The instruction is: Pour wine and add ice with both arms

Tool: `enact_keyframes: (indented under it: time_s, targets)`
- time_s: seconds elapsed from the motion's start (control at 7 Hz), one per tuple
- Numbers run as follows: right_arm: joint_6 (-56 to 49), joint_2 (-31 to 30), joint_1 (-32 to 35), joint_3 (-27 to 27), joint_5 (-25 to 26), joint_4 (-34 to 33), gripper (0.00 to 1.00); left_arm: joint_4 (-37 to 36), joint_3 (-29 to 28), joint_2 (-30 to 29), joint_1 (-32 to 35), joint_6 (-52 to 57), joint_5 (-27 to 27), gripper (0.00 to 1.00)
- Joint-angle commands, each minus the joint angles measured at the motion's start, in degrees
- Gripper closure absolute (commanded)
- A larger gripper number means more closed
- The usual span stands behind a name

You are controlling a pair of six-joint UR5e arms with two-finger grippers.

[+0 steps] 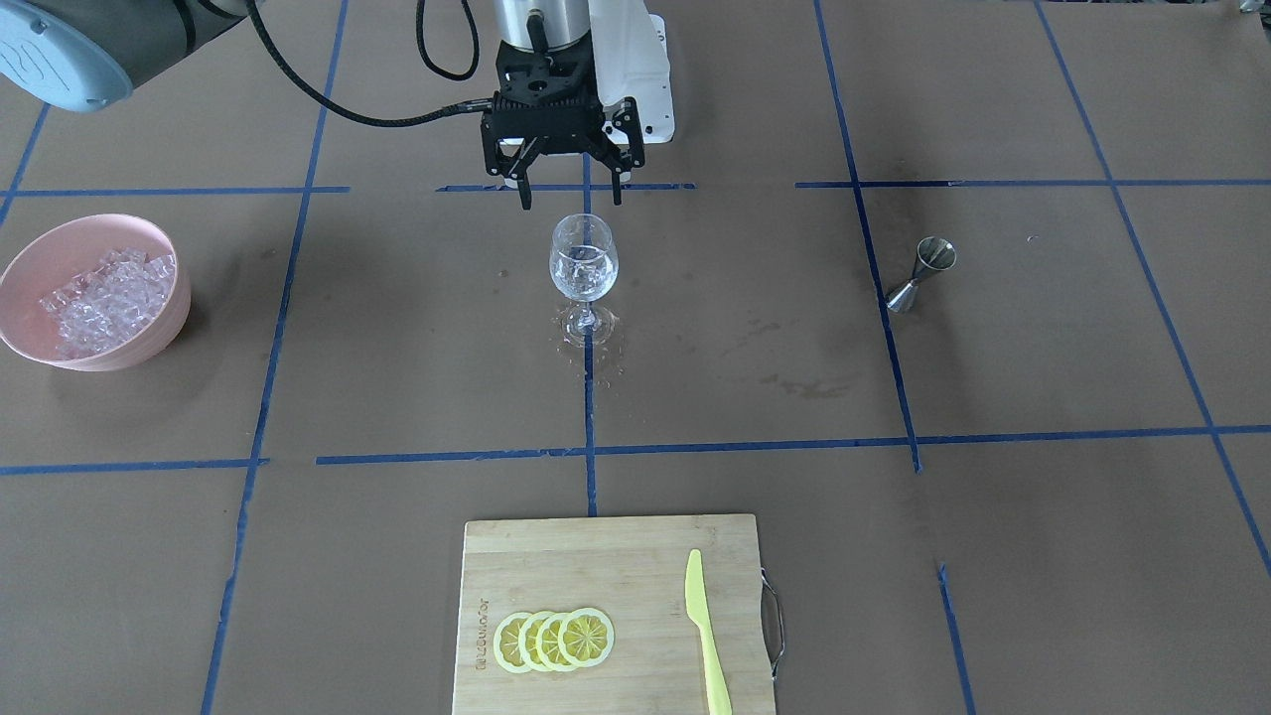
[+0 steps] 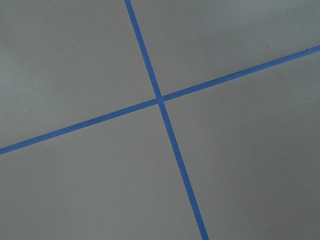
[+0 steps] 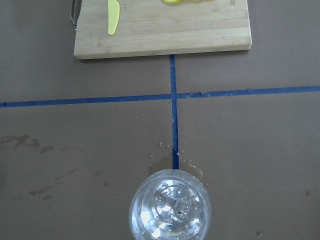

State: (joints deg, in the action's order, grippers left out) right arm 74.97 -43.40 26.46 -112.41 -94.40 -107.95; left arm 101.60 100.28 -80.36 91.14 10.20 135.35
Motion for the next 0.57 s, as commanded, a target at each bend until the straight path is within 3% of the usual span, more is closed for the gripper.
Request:
enact_keyframes:
  time_s: [0.0,0.29,0.43]
  targets:
    - [-6.27,-5.34,6.55,-5.08,-6.37,-1.12,0.00,0.00,0.00,-0.06,0.00,0.00,0.00,0.00]
    - [-20.05,-14.12,14.38,-7.30,-12.02,0.18,0.00,0.09,0.09,-0.06,0.00,0.00,0.00,0.00]
    - [-27.26,-20.52,18.24,-7.21,-13.95,4.20,0.00,0.00,0.18,0.03,0.00,0.00,0.00,0.00]
